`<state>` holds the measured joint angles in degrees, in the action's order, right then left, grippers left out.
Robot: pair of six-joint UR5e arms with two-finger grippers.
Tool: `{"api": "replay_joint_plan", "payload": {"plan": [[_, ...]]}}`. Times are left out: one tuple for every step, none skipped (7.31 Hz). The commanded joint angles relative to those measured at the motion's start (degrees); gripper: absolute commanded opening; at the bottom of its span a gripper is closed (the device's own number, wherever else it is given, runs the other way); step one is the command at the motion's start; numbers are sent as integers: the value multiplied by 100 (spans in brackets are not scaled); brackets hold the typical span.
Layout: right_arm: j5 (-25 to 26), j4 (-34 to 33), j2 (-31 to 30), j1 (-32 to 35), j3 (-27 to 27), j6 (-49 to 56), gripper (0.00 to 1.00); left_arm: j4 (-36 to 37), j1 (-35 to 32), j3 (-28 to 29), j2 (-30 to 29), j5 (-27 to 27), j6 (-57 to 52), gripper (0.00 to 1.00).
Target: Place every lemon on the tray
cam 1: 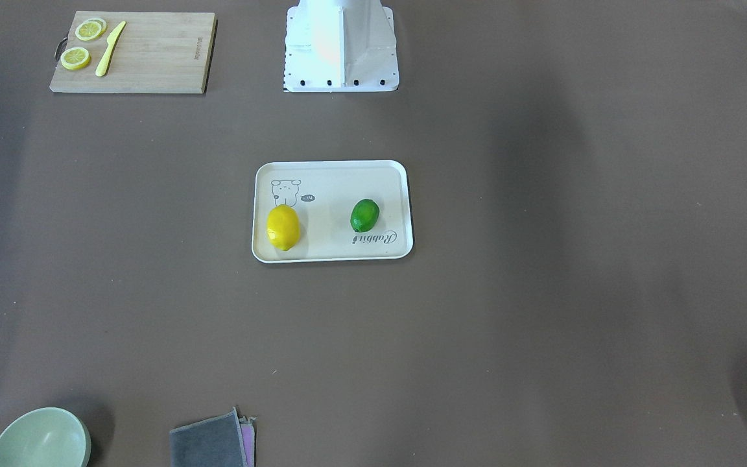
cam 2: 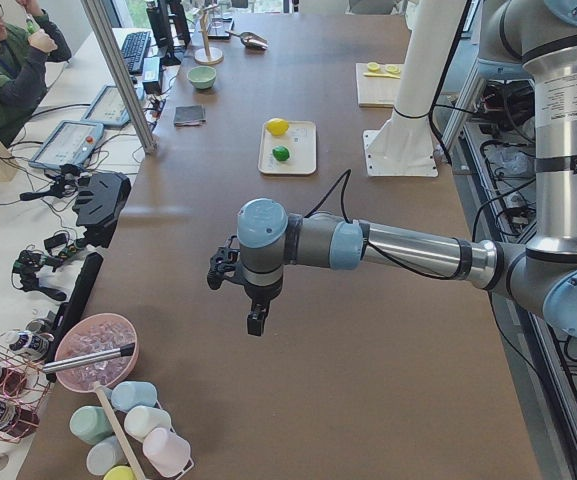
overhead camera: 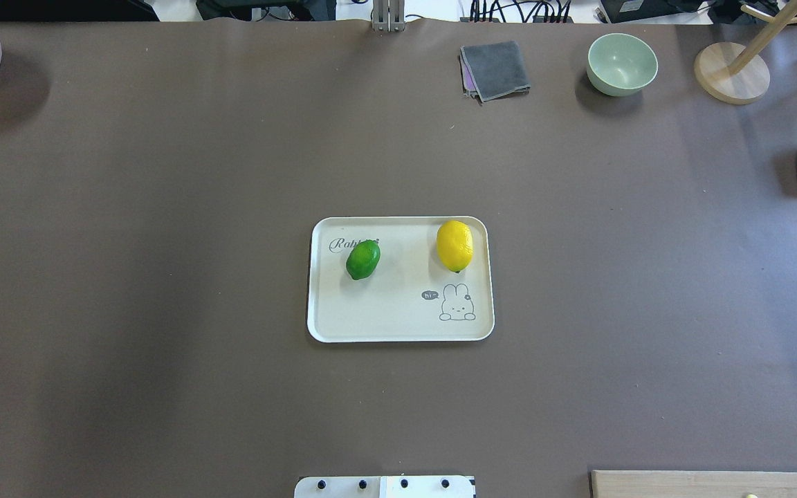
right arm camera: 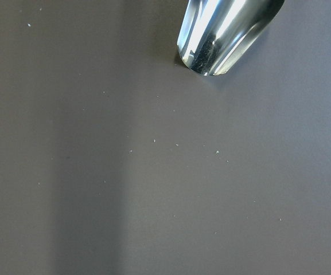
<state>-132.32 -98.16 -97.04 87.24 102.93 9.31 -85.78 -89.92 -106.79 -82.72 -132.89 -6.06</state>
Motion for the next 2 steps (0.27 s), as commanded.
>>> {"api": "replay_joint_plan", "payload": {"plan": [[-4,7,1,-14,-1,1,100,0,1,0,-7,0,0,99],[-4,25,-8,-14,-1,1,100,0,9,0,-7,-9,0,99]]}}
